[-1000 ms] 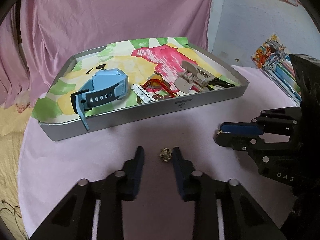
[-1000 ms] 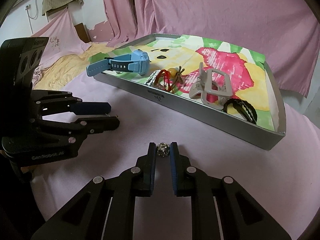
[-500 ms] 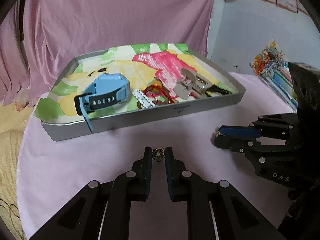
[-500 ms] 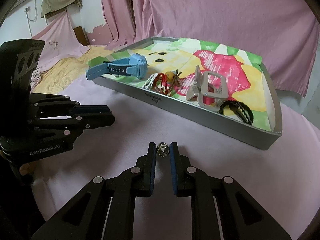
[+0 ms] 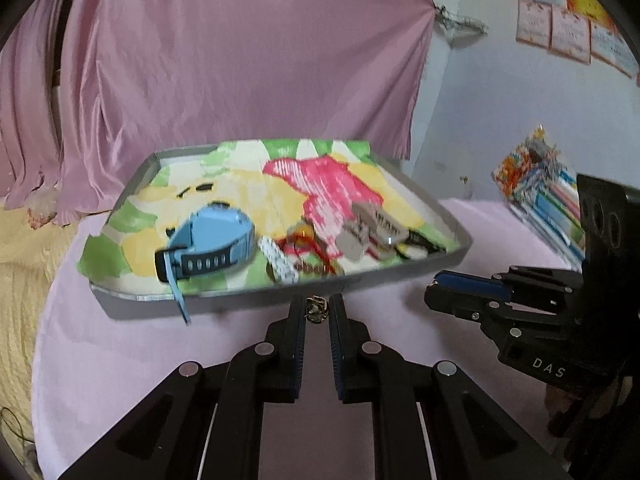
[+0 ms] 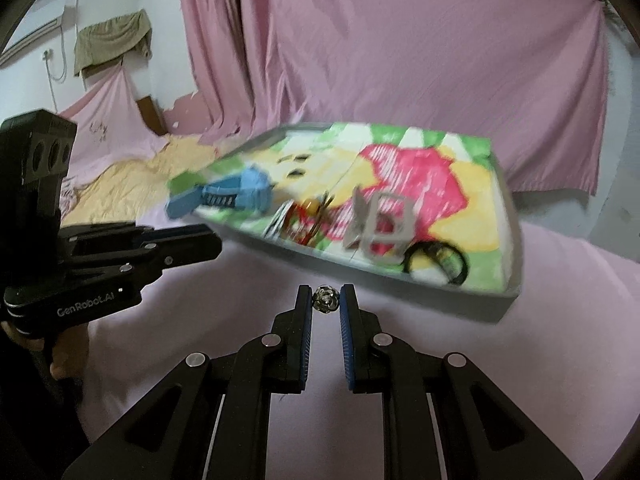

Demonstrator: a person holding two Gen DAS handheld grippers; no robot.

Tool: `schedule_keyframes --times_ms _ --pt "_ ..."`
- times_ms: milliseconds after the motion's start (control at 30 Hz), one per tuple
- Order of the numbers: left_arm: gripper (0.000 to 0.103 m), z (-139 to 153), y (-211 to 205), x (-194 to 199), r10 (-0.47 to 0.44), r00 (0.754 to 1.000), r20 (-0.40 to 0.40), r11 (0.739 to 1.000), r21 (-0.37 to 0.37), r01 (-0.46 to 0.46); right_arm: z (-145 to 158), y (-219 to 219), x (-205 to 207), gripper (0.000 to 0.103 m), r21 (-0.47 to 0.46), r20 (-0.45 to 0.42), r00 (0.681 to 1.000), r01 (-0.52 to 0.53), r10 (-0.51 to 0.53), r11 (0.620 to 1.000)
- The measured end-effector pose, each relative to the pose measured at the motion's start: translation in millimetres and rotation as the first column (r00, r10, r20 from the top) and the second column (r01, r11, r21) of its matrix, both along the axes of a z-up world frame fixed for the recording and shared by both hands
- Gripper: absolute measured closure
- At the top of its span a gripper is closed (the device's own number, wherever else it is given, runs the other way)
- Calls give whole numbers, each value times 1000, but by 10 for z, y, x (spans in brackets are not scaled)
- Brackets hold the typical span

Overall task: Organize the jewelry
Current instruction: 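Carry the earring with the right tool while the left tool carries its earring over the tray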

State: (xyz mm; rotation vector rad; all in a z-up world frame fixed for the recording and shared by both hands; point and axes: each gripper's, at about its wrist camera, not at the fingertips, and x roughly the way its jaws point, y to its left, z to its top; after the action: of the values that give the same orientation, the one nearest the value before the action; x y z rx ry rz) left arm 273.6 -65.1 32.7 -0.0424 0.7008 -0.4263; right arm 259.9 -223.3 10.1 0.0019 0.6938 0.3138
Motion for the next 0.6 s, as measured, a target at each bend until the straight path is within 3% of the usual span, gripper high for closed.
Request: schedule_keyframes --times_ms 300,600 --pt "92 52 -60 316 95 995 6 994 -53 -95 114 -203 201 91 -8 60 989 133 -132 991" --pt "92 -86 -140 567 158 985 -63 987 -23 -160 -83 -281 459 91 -39 -22 979 201 -202 979"
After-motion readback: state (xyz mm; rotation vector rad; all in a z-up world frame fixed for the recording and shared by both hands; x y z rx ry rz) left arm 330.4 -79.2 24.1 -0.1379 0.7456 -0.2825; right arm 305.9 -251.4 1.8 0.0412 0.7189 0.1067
